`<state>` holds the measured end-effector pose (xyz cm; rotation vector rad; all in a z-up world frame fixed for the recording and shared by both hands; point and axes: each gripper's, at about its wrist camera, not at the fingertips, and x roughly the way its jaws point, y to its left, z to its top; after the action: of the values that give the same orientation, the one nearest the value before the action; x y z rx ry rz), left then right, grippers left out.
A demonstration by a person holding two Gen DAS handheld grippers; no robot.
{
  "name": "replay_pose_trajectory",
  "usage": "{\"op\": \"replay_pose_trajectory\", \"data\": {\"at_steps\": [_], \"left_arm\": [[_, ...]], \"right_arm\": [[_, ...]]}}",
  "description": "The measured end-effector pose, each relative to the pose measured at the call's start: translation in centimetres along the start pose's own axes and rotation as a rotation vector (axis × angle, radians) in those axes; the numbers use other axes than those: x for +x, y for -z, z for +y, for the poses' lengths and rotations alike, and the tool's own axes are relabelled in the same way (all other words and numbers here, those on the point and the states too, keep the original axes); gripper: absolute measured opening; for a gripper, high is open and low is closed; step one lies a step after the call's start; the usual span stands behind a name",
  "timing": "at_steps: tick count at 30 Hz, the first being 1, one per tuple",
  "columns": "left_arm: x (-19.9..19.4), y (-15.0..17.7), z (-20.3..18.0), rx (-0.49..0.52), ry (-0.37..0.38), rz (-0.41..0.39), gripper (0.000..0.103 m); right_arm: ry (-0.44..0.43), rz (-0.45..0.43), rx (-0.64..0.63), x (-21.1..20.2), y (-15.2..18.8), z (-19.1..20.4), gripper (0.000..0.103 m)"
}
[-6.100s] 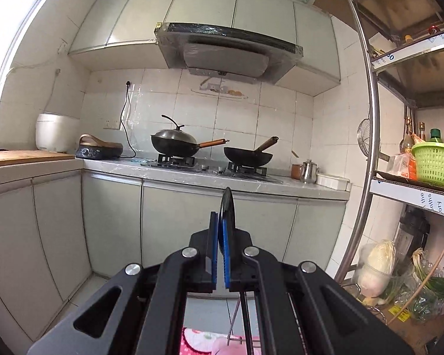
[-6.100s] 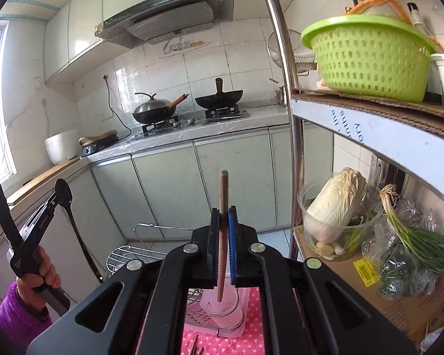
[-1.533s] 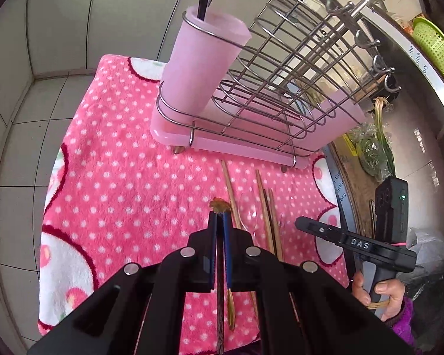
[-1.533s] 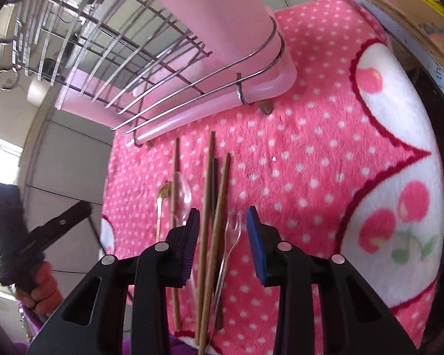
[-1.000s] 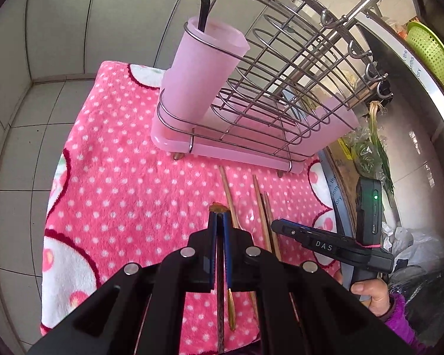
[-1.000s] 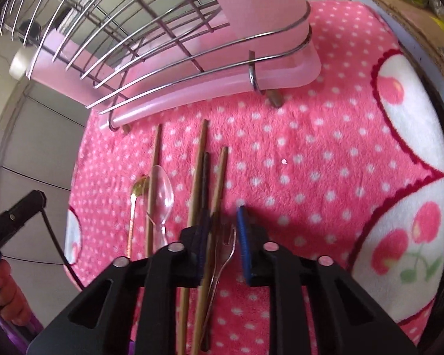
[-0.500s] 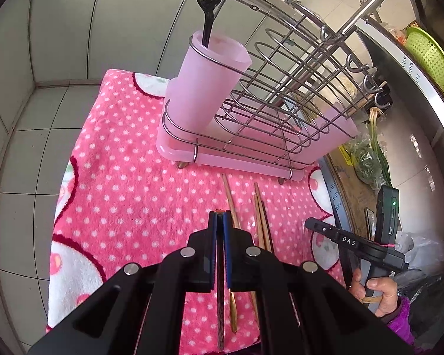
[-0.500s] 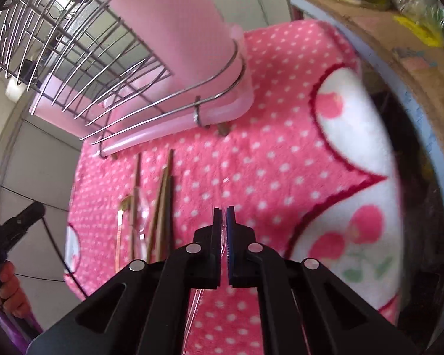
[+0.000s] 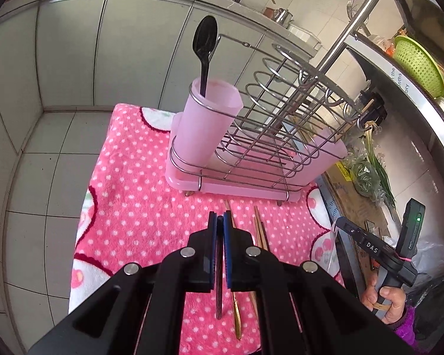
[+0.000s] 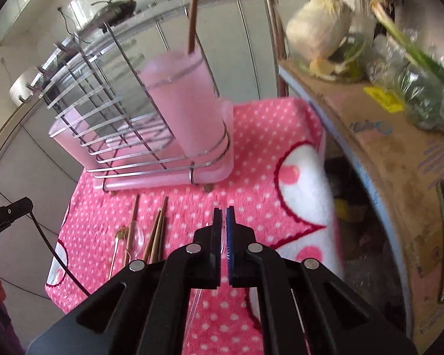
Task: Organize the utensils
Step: 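Lift both held utensils and carry them over the pink cups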
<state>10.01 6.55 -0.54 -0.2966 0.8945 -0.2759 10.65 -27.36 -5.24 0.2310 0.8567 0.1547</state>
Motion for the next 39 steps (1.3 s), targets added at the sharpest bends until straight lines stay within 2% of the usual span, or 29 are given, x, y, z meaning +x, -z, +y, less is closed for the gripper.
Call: {"op": "replay_pose_trajectory", "data": {"at_steps": [6, 13, 23, 31, 39], "left_arm": [[-2.1, -0.6, -0.9, 0.021, -0.011, -0.083, 0.004], [-4.2, -1.4, -1.5, 0.023, -0.016, -0.145, 0.004], [-7.4, -2.8, -2.0, 0.025, -0.026, -0.232, 0.004], [-10.8, -5.5, -3.2, 0.053, -0.034, -0.340, 0.004], [-13.3, -8.8, -4.9, 0.075, -0.033, -0.434, 0.004]], "right_arm": [[0.042, -0.171, -0.068, -4.1, -0.5, 1.2, 0.003], [0.080, -0.366, -0.106, -8.1, -1.6, 1.9, 0.003], [0.099, -0.541, -0.138, -11.9, -3.5, 2.7, 0.003], [0.111, -0.722, -0.187, -14.0, -6.2, 4.2, 0.003], [0.106, -0.860, -0.207, -14.6, -9.3, 5.2, 0.003]]}}
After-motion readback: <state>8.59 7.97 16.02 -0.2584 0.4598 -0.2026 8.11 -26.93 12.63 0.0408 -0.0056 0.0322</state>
